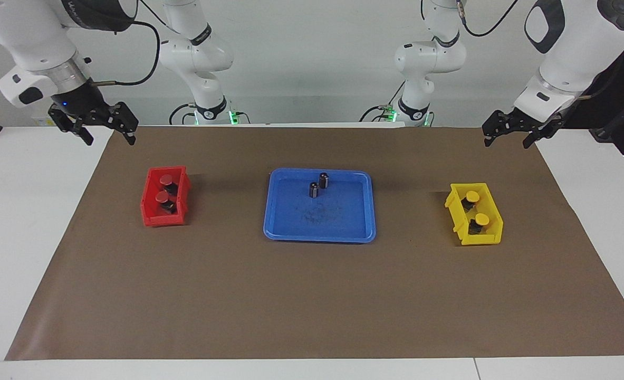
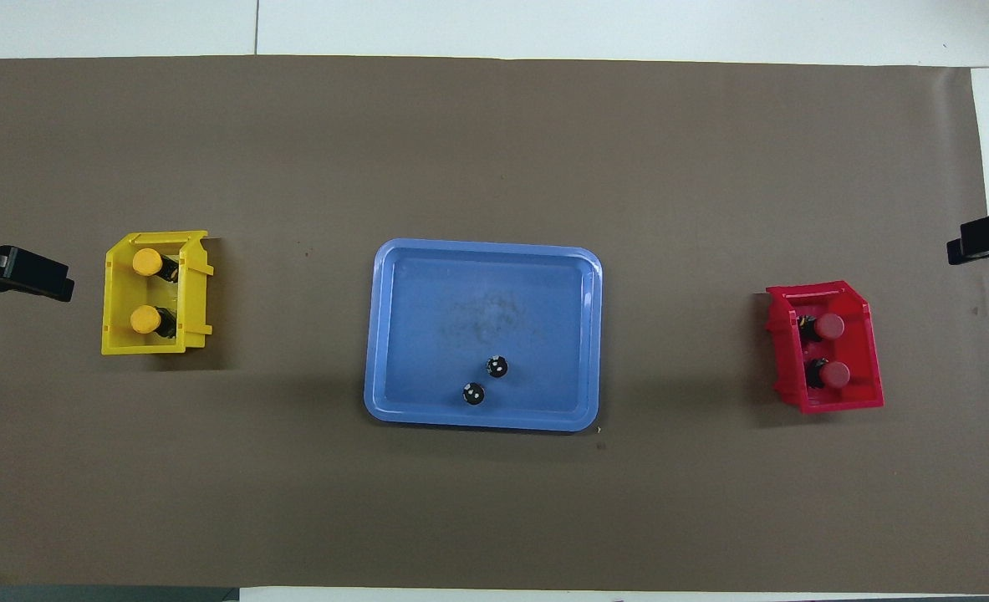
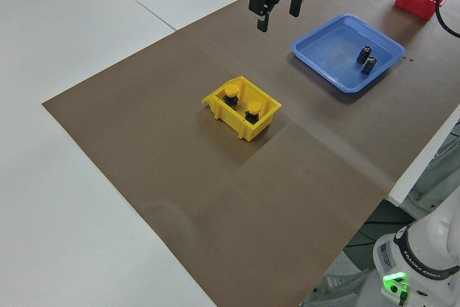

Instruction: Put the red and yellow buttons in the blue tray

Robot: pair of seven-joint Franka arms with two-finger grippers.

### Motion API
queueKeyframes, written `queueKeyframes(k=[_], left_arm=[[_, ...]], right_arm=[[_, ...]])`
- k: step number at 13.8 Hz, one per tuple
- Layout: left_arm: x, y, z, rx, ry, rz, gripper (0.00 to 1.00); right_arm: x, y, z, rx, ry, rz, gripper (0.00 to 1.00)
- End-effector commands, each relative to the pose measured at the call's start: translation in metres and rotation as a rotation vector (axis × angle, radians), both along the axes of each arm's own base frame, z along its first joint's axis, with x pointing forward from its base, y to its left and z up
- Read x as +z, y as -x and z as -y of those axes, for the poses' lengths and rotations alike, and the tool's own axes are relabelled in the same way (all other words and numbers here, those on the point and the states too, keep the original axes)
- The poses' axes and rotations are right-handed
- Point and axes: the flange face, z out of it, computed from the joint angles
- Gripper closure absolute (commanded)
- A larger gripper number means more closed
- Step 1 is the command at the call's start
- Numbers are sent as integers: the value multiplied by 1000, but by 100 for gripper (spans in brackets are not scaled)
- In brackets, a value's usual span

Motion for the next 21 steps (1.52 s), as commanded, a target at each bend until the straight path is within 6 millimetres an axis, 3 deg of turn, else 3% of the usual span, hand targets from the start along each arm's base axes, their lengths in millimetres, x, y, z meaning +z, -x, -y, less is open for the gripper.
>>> queueKeyframes(k=[1,12,14,15,18,21], left_arm=[[1,9,-2,0,2,-4,0],[1,9,-2,0,2,-4,0],[1,9,-2,0,2,-4,0],[1,9,-2,0,2,-4,0],[1,9,-2,0,2,-4,0],[1,9,-2,0,2,-4,0]], right_arm=[[1,6,0,5,10,-15,0],[1,4,0,72,25,2,0],[-12,4,-21,110,23,25,0],[-24,8,-22,111,22,29,0],[-73,27,-7,91,13,32,0],[-127,20,11,71,13,1,0]])
